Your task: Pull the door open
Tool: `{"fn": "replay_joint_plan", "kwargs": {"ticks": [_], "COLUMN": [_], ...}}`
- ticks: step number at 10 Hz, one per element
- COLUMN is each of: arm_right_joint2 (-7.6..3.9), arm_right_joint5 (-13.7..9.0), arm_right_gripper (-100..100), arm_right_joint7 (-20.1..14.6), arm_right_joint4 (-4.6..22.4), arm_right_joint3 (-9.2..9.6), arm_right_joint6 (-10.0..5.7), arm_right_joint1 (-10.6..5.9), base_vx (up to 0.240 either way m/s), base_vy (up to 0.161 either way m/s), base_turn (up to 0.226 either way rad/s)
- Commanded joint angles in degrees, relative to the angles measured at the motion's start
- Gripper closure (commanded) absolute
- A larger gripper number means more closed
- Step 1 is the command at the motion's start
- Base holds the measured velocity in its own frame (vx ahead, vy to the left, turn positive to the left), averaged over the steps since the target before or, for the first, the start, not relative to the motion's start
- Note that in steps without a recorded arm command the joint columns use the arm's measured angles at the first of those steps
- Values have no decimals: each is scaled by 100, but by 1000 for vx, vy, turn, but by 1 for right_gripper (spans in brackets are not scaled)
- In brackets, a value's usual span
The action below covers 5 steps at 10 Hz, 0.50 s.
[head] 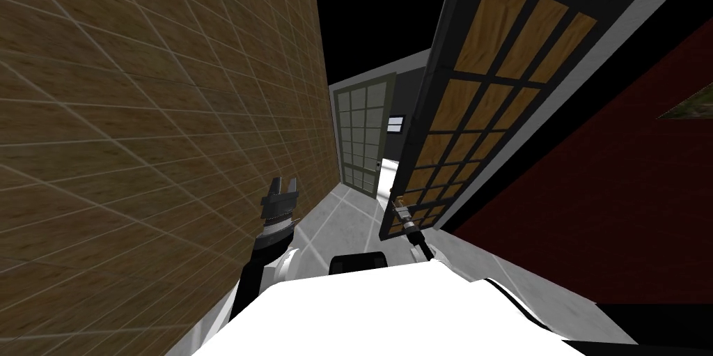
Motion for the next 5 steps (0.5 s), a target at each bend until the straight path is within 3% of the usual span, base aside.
{"fn": "replay_joint_plan", "kwargs": {"ticks": [1,2,3,5], "arm_right_joint2": [-94,-94,-176,-176], "arm_right_joint5": [-29,-29,-59,-59], "arm_right_gripper": [-100,-100,-100,-100], "arm_right_joint7": [-24,-24,-62,-62], "arm_right_joint4": [-210,-210,-156,-248], "arm_right_joint3": [-48,-48,-99,-99], "arm_right_joint6": [168,168,6,6], "arm_right_joint1": [177,177,287,287], "base_vx": [8,2,34,27], "base_vy": [-8,2,-13,-21], "base_turn": [-11,-12,135,15]}}
